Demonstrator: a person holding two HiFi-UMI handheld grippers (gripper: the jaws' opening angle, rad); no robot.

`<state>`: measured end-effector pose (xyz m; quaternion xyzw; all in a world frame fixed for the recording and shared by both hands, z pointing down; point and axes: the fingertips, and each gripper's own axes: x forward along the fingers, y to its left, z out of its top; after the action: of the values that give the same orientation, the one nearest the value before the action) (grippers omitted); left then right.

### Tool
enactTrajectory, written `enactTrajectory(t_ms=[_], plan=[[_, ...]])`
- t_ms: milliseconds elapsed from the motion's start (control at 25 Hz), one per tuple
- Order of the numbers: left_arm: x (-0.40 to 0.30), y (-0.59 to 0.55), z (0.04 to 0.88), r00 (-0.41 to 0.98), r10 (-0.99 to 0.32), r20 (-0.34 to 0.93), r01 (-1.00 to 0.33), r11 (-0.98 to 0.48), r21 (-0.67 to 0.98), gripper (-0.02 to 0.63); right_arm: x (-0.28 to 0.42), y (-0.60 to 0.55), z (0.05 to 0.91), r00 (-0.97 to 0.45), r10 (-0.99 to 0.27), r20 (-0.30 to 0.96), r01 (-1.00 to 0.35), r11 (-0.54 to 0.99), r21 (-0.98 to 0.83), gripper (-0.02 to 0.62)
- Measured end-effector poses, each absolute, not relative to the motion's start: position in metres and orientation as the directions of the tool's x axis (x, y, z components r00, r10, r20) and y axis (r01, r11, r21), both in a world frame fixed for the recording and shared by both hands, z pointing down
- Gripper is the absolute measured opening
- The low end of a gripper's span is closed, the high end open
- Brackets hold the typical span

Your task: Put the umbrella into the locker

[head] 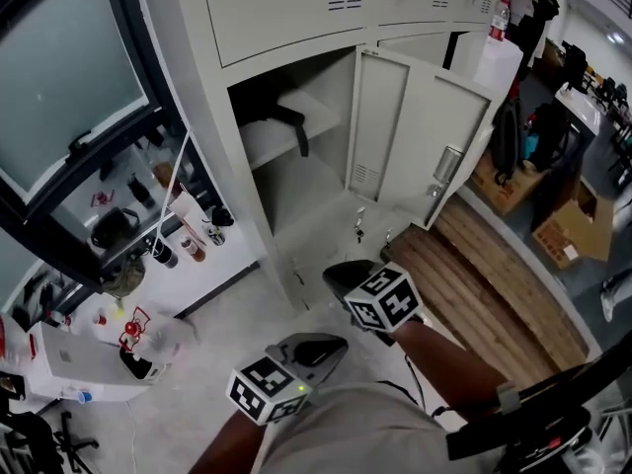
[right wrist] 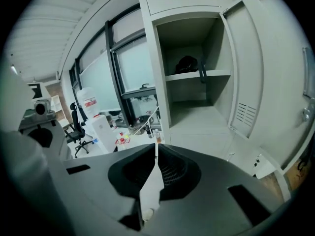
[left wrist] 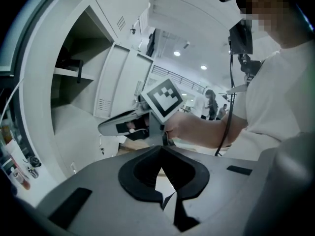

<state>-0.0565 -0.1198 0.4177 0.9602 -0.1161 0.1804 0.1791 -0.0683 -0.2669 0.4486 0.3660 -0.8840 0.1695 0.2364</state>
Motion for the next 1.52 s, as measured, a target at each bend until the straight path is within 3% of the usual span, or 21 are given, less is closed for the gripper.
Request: enactTrajectory(t_ms=[680, 1520], plan=[[0.024, -0.064, 0.433, 0.845, -0.333, 0.419, -0.482, -0.814, 0.324, 0.009, 0.013, -0.157, 0.461, -0.726, -0.440, 0.528, -0.573, 0.812, -0.111, 0.021], [0.050, -0.016, 0.453, 0.811, -0.372, 0.451, -0.541, -0.771, 0.336, 0.009, 0.031, -0.097, 0.468, -0.776, -0.369, 0.512, -0.487, 0.866, -0.115, 0.018]])
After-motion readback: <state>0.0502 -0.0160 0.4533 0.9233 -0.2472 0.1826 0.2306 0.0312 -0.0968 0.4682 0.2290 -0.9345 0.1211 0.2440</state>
